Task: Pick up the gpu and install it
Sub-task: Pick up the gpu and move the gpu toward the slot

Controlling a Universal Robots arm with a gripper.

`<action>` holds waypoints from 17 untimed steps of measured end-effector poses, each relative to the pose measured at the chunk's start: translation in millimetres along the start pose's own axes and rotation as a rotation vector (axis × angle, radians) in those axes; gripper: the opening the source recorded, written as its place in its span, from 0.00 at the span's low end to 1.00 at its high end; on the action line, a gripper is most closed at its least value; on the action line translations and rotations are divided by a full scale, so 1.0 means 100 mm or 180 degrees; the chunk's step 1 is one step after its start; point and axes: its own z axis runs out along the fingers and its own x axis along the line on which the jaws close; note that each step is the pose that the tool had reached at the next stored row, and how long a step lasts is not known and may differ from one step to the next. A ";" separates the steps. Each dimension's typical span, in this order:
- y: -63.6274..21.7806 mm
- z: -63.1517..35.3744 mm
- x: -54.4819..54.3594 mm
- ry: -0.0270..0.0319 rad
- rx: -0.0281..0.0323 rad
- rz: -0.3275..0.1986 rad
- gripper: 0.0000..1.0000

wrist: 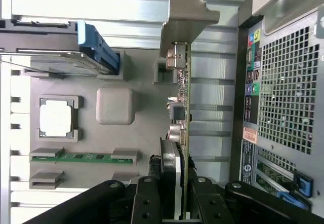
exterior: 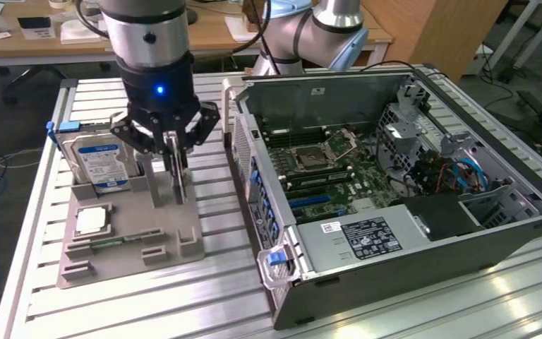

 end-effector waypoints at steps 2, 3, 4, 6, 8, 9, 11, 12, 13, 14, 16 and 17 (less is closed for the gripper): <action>0.004 -0.093 0.00 0.0000 0.0000 0.0000 0.28; 0.005 -0.137 0.00 0.0000 0.0000 0.0000 0.28; 0.006 -0.182 0.00 0.0000 0.0000 0.0000 0.28; 0.009 -0.269 -0.01 0.0000 0.0000 0.0000 0.28; 0.012 -0.348 -0.01 0.0000 0.0000 0.0000 0.28; 0.013 -0.390 -0.01 0.0000 0.0000 0.0000 0.28; 0.016 -0.477 -0.01 0.0000 0.0000 0.0000 0.28; 0.018 -0.519 -0.01 0.0000 0.0000 0.0000 0.28; 0.019 -0.560 -0.02 0.0000 0.0000 0.0000 0.28; 0.021 -0.602 -0.02 0.0000 0.0000 0.0000 0.28; 0.023 -0.681 -0.02 0.0000 0.0000 0.0000 0.28; 0.025 -0.721 -0.02 0.0000 0.0000 0.0000 0.28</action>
